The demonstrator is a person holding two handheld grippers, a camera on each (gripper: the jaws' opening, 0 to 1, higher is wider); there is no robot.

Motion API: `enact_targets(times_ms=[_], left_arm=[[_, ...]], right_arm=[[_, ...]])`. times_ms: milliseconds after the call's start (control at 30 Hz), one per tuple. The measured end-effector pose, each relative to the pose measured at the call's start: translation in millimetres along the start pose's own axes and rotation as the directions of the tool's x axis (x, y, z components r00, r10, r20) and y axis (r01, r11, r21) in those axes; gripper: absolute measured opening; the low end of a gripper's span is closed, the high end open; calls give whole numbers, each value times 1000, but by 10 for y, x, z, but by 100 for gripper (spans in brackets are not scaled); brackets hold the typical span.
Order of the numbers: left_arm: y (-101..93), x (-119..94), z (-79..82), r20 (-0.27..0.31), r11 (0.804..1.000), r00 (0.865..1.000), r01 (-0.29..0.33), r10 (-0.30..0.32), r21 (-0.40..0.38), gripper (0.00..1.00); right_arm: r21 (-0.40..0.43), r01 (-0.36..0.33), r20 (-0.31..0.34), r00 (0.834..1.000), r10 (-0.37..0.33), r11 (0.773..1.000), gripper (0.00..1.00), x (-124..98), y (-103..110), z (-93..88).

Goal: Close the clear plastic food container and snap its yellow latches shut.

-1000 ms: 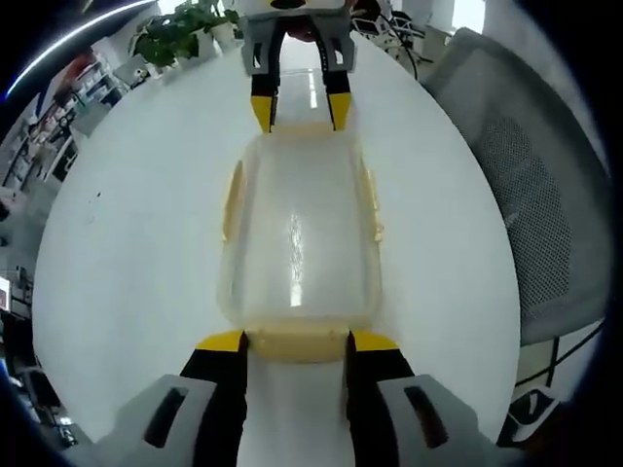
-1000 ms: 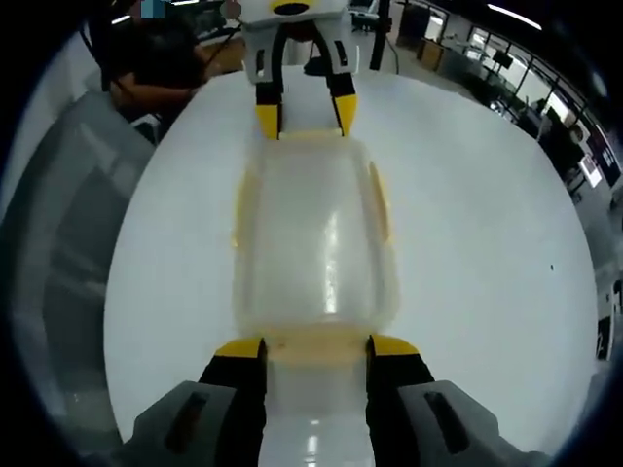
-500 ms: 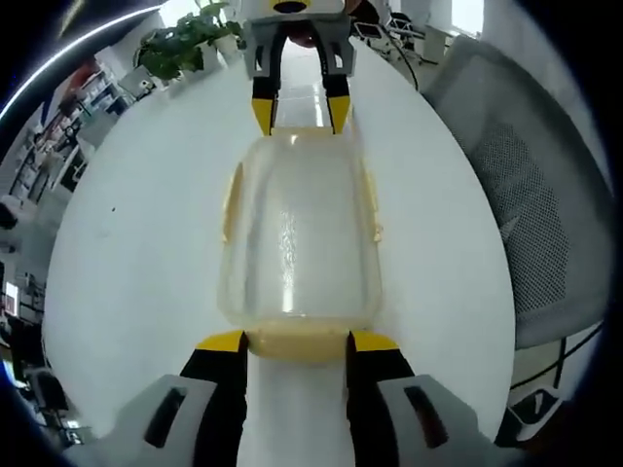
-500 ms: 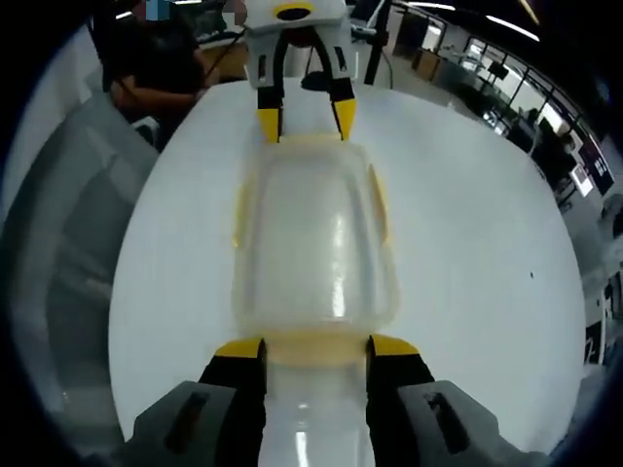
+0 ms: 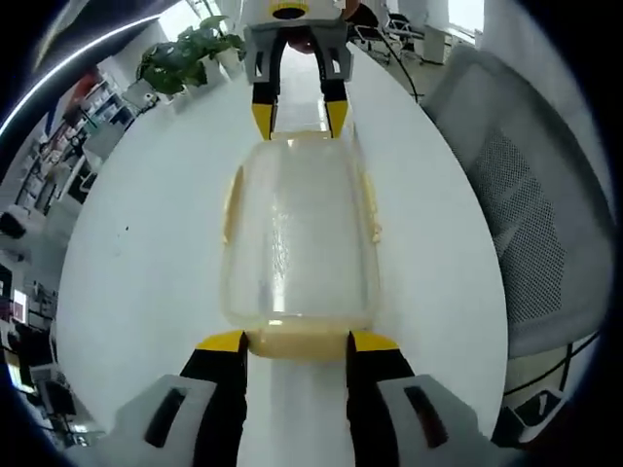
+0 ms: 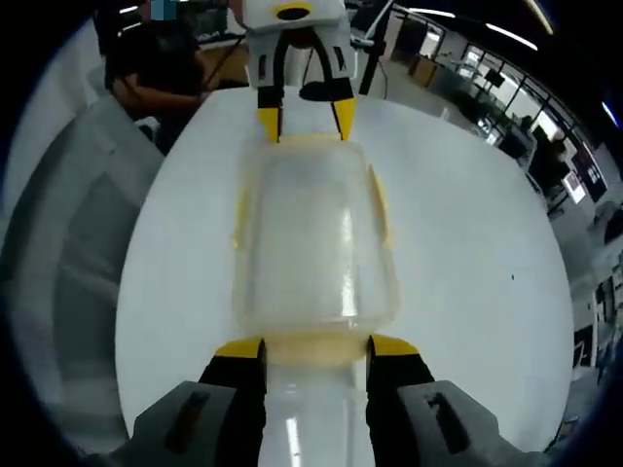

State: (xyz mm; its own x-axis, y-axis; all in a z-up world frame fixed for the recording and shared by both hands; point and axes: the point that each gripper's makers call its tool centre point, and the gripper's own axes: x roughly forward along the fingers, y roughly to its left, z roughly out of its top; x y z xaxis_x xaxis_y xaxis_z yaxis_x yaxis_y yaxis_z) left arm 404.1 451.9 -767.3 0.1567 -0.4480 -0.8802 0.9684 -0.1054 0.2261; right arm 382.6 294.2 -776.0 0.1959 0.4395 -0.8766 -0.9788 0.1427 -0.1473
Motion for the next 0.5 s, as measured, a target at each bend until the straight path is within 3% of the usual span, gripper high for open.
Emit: enact_targets(times_ms=[500], left_arm=[[-12,-11,295,16,1000,1000,0,0,6,38]], right_arm=[[-7,17,-16,1000,-18,1000,38,-263,23,-164]])
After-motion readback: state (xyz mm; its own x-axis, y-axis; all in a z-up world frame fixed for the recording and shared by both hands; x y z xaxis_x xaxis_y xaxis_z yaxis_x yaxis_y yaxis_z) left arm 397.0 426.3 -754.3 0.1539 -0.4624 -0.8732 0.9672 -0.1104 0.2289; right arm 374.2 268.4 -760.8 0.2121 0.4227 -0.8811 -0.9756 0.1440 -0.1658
